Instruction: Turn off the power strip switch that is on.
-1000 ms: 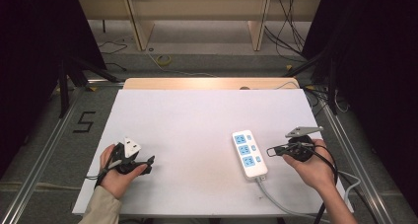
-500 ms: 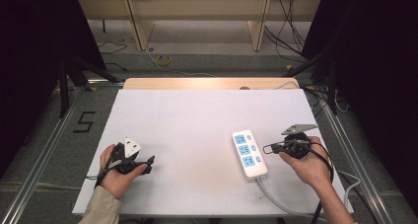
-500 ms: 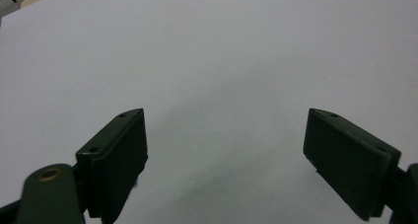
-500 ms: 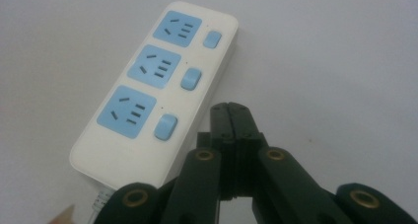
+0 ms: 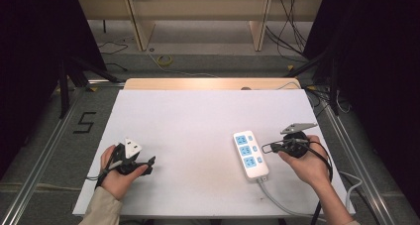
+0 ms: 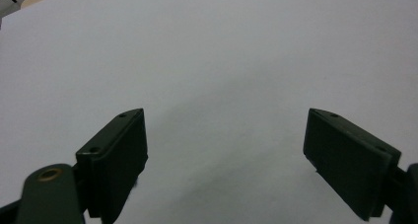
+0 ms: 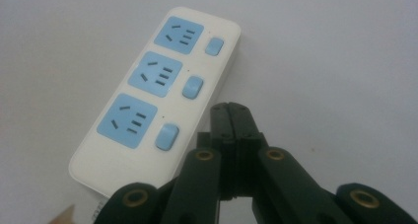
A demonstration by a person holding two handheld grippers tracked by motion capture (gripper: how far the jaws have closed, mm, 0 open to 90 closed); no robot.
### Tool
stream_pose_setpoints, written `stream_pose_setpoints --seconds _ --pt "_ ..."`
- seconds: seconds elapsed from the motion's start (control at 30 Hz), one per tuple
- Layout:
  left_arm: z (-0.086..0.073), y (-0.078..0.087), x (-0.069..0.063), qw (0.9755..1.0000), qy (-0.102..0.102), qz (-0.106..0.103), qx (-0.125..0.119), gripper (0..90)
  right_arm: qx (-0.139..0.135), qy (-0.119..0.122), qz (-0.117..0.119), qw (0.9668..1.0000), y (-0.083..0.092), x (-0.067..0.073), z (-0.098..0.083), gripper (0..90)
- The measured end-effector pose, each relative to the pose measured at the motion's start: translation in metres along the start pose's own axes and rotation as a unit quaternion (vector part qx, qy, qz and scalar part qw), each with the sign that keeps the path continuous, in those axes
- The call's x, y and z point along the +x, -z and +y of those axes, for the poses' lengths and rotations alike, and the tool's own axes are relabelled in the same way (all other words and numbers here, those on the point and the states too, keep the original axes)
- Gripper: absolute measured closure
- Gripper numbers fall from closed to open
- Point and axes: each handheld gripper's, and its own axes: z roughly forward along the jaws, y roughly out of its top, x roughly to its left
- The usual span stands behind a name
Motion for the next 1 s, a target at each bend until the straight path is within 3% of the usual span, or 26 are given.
stream_pose_setpoints --seconds 1.0 --pt "0.0004 0.0000 -0.0003 1.0000 -0.001 -0.001 -0.001 16.4 0.007 0.001 0.000 1.0000 -0.0079 0.0021 0.0090 90.0"
